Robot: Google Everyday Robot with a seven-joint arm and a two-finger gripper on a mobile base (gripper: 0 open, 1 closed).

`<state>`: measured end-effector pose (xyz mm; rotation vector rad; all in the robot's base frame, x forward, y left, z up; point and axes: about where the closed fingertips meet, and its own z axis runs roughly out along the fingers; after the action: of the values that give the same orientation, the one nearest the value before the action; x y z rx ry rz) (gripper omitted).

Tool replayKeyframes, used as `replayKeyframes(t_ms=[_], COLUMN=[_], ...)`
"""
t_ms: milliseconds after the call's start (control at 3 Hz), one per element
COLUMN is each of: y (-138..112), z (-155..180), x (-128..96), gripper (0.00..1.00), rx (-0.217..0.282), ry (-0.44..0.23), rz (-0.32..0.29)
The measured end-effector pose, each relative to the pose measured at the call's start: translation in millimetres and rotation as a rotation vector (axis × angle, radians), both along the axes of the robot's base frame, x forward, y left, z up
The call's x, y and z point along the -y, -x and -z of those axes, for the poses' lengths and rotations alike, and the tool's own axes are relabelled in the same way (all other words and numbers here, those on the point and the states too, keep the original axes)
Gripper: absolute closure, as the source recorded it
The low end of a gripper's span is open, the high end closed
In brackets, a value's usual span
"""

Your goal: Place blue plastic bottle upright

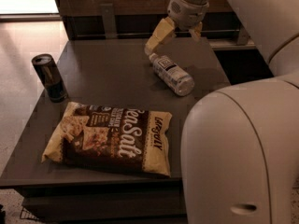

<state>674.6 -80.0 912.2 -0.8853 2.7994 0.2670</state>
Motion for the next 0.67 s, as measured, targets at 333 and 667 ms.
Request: replayKeyframes(t_ms=[333, 667], y=[-9.6, -6.2], z=[19.6, 28.5], x=[-0.5, 10.1], gripper=[0.00, 0.00], rx=[-0.033, -0.069], ry=[0.074, 0.126], rz=[0.055, 0.090])
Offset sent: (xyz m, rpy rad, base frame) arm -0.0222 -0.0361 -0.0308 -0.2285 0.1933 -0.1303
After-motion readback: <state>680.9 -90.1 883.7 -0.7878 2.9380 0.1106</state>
